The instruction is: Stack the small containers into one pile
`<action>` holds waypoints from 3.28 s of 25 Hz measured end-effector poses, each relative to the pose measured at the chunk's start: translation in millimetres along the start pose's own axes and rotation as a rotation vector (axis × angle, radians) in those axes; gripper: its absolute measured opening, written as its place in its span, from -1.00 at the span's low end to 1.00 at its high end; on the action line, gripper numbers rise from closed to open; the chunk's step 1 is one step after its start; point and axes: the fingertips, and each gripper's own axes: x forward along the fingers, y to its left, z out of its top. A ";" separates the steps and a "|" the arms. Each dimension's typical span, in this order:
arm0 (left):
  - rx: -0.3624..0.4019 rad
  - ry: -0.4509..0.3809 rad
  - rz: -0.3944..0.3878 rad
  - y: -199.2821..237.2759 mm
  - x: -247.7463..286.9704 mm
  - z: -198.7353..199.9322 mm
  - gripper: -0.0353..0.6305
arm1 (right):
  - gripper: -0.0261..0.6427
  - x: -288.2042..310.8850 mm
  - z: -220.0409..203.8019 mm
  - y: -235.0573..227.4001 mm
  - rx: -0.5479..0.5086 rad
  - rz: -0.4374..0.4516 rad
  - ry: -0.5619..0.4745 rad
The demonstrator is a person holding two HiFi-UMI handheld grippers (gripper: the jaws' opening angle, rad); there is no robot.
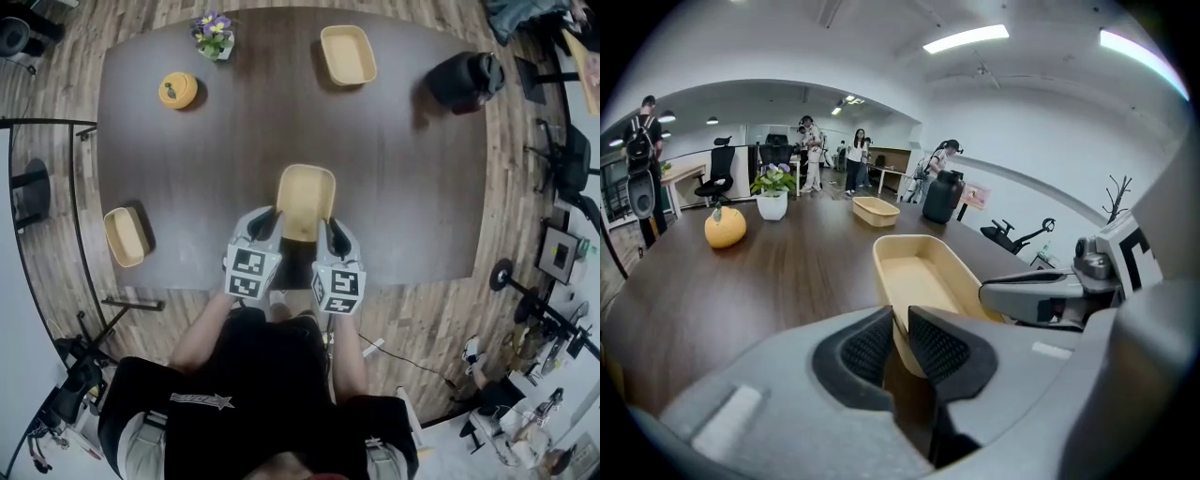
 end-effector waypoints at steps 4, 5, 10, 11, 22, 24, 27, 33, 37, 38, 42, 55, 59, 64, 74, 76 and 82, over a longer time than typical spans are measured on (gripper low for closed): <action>0.017 -0.054 -0.008 -0.4 0.7 29.9 -0.72 | -0.78 -2.7 27.9 -6.4 -0.015 -0.027 -0.055; 0.022 -0.064 -0.009 -1.9 -2.2 39.5 -0.72 | -0.78 -6.1 36.2 -7.2 -0.018 -0.030 -0.065; 0.052 -0.121 -0.017 -4.3 -14.6 90.6 -0.74 | -0.78 -17.6 80.4 -9.3 -0.029 -0.045 -0.114; 0.057 -0.134 -0.017 -3.1 -14.5 99.0 -0.74 | -0.78 -17.4 88.5 -9.9 -0.033 -0.050 -0.124; 0.048 -0.239 -0.027 13.2 4.6 173.6 -0.75 | -0.80 4.4 170.3 -28.7 -0.074 -0.101 -0.216; 0.044 -0.247 -0.029 13.4 11.6 183.9 -0.75 | -0.81 9.3 183.4 -35.2 -0.082 -0.105 -0.227; 0.035 -0.261 -0.022 14.8 21.1 198.5 -0.75 | -0.82 18.4 199.9 -44.6 -0.092 -0.098 -0.235; 0.026 -0.266 0.029 17.9 46.3 223.1 -0.75 | -0.82 40.3 221.4 -66.8 -0.097 -0.056 -0.239; -0.009 -0.289 0.068 19.6 61.5 242.5 -0.75 | -0.82 59.5 243.8 -84.9 -0.106 -0.010 -0.239; -0.018 -0.297 0.077 21.0 65.6 248.0 -0.75 | -0.83 65.0 250.6 -88.8 -0.108 0.001 -0.238; -0.050 -0.320 0.119 31.5 86.5 270.6 -0.75 | -0.83 88.8 277.9 -102.1 -0.128 0.034 -0.245; -0.164 -0.279 0.208 71.3 168.9 296.4 -0.75 | -0.83 193.3 309.5 -139.8 -0.177 0.097 -0.100; -0.235 -0.219 0.202 76.5 198.3 286.9 -0.75 | -0.84 221.6 304.6 -151.7 -0.170 0.096 -0.010; -0.269 -0.146 0.209 84.5 222.7 275.6 -0.75 | -0.84 245.0 291.8 -160.7 -0.141 0.119 0.059; -0.274 -0.036 0.228 97.9 247.3 246.7 -0.75 | -0.84 275.5 257.5 -165.6 -0.102 0.140 0.145; -0.280 -0.029 0.227 98.2 249.7 245.0 -0.75 | -0.84 278.8 253.9 -167.0 -0.102 0.139 0.154; -0.243 -0.035 0.241 101.1 251.7 244.1 -0.73 | -0.83 282.2 249.8 -168.8 -0.103 0.139 0.151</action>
